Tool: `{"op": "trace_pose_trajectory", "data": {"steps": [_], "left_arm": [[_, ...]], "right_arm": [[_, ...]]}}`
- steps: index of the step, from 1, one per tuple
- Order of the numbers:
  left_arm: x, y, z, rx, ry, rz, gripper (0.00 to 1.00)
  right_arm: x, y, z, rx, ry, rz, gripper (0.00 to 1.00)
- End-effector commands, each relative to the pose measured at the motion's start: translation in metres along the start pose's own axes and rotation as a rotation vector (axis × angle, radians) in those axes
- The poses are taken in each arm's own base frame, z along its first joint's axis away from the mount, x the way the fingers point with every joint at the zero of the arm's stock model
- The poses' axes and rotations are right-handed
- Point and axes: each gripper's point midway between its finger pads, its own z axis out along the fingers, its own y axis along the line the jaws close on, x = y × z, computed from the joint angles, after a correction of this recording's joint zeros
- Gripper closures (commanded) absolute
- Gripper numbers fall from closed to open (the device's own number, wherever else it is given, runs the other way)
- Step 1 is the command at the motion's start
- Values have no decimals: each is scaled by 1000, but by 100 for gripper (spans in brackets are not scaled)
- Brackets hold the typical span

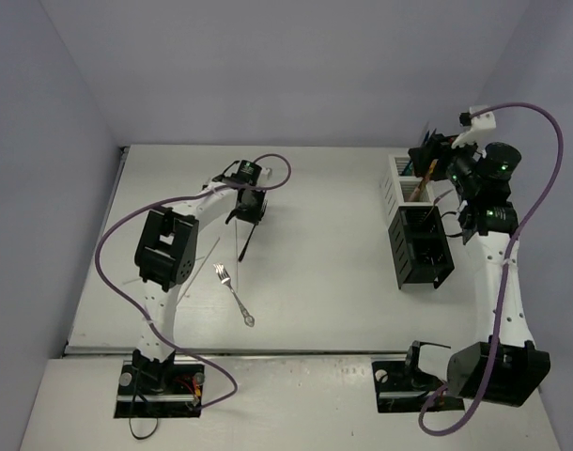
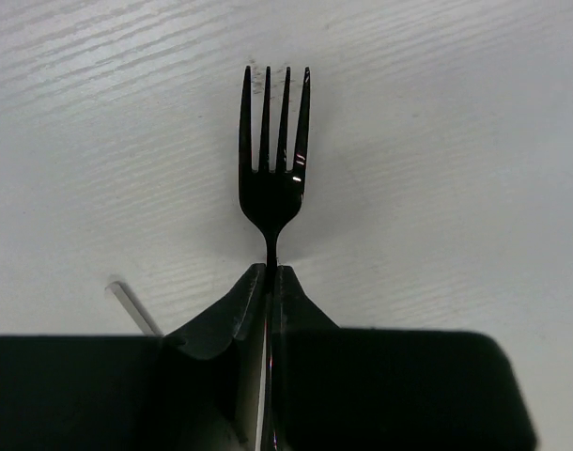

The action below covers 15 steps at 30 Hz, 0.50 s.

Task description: Sort the eating utensils into containers

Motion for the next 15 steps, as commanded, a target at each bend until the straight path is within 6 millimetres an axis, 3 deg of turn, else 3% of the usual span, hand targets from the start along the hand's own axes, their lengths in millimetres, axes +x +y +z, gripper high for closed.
{"op": "trace_pose_trajectory", "data": {"steps": [1,3,6,11,15], "left_arm": [[-85,-53,-128,179,-349,45,100],[-93,-67,-162,211,-416,63,100],[-93,-86,-194,249,-467,81,100],[-89,-108,-220,294,-507,102,100],[-87,-124,-234,325,-528,141,100]], "right_arm": [[-26,82,13,-180,-35,129,44],[-21,107,24,-224,-10,172,44],[-3,147,48,-283,61,243,44],[17,186,73,-349,142,308,42],[14,208,81,-397,147,297,40]]}}
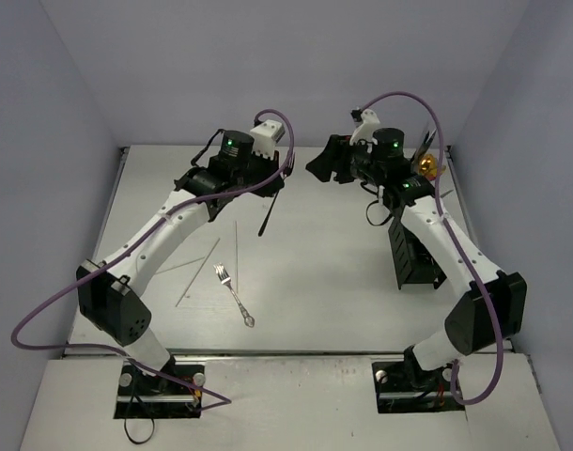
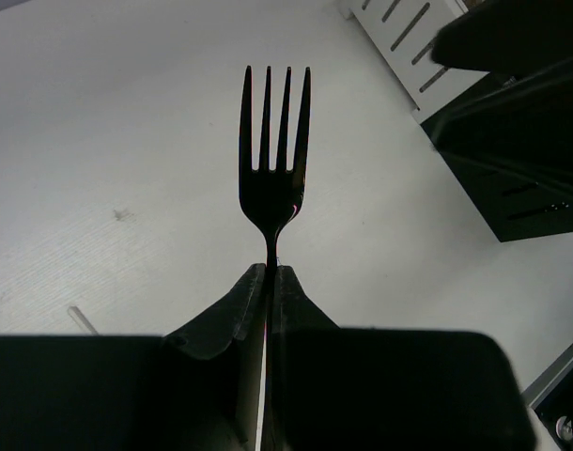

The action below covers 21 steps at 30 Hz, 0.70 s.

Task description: Sort the eating utensils into containers

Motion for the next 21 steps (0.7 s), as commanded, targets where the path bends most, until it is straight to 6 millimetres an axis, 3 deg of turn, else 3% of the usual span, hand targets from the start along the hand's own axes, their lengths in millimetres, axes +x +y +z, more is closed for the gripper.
{"op": "trace_pose_trajectory", "data": {"steps": [1,9,11,17,19,21], "left_arm": [[-15,-21,-9,49,-50,18,100],[-16,-34,-13,79,-57,48,100],[-16,-34,-13,84,-56,48,100],[-17,-36,-16,94,-67,55,100],[-18,-38,-19,101,-75,61,100],[-18,-39,-22,106,-80,66,99]], "right_arm": [[-42,36,7,-73,-106,-21,40],[-23,51,28,-120,-53,-59,40],[-17,49,33,-119,-38,-58,44],[-12,45,40,-112,-26,-62,78],[-15,44,39,-114,-31,-62,97],[-21,43,35,-114,-43,-67,100]]}}
